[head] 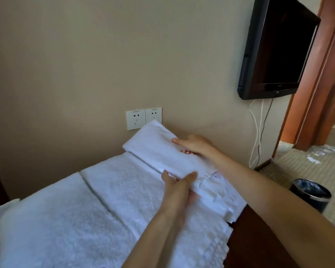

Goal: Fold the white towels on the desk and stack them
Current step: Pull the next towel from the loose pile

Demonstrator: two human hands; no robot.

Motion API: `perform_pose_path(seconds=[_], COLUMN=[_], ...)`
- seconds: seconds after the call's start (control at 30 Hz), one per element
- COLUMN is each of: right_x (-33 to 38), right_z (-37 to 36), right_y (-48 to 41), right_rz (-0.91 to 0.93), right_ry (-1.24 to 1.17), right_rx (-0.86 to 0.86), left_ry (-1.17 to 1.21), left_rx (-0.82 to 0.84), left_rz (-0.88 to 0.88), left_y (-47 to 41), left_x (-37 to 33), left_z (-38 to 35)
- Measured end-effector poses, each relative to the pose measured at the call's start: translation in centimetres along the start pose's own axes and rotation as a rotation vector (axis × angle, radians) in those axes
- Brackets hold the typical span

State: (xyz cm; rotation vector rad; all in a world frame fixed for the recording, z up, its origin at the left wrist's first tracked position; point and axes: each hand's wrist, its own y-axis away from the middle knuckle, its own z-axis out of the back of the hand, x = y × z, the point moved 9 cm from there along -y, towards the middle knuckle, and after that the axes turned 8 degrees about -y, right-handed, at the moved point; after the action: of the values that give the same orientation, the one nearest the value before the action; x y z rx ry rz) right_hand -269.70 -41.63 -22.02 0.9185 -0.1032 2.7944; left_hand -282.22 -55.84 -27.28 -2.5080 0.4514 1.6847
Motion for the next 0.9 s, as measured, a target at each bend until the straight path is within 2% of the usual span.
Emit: perform_pose_path(seconds=[0.1, 0.17, 0.2, 0.27, 0.37, 0.43, 0.5, 0.6, 0.67, 0.7, 0.73, 0.8, 0.83, 0.9], right_x=[-0.4, -0.3, -0.2, -0.1, -1.3, -2.0, -2.2, -1.1, 0.7, 1.6, 2.1, 1.5, 0.7, -0.1], right_z=[1.0, 2.5, 3.3, 4.3, 3.9, 2.6, 1.9, 2.2, 2.4, 1.9, 1.0, -1.5, -2.4, -2.8], right_y=[0.9, 1.3, 1.5, 1.6, 2.4, 2.9, 3.4, 3.9, 4.6, 5.0, 5.3, 5.5, 5.5, 5.4], right_rz=[0.01, 0.034, 0.034, 0.03, -0.034, -0.054, -0.023, 0.084, 0.224, 0.308, 0.378, 0.402, 0.374, 0.357], right_ry=[-0.121, -0.042, 0.029, 0.094, 0.03, 0.003, 0.108, 0.333, 0.373, 0.366, 0.342, 0.214, 0.135, 0.082], right_rx=[0.117, 0.107, 0.094, 0.096, 0.188, 0.217, 0.14, -0.083, -0.197, -0.194, -0.145, 0.014, 0.069, 0.053], left_ry=[0.3, 0.412, 0.395, 0.209, -0.014, -0.087, -0.187, -0.321, -0.538, -0.706, -0.92, -1.439, -1.613, -1.705], left_rx=[0.115, 0.244, 0.322, 0.437, 0.512, 0.459, 0.28, -0.147, -0.401, -0.446, -0.419, -0.262, -0.185, -0.128], left_rz=[0.067, 0.118, 0.154, 0.21, 0.228, 0.247, 0.215, -0.122, -0.41, -0.528, -0.58, -0.494, -0.409, -0.321], left_y=[0.2, 0.6, 1.0, 2.0, 2.3, 2.2, 1.9, 1.8, 2.9, 3.2, 3.1, 1.7, 0.9, 0.1], left_x=[-0.3, -0.3, 0.1, 1.3, 2.3, 2.6, 2.9, -0.2, -3.4, -4.5, -4.6, -2.2, -0.6, 1.0], left_z=[-1.5, -3.0, -3.9, -5.2, -5.9, -5.7, -4.5, -1.1, 1.0, 1.0, 0.3, -1.2, -1.4, -1.4])
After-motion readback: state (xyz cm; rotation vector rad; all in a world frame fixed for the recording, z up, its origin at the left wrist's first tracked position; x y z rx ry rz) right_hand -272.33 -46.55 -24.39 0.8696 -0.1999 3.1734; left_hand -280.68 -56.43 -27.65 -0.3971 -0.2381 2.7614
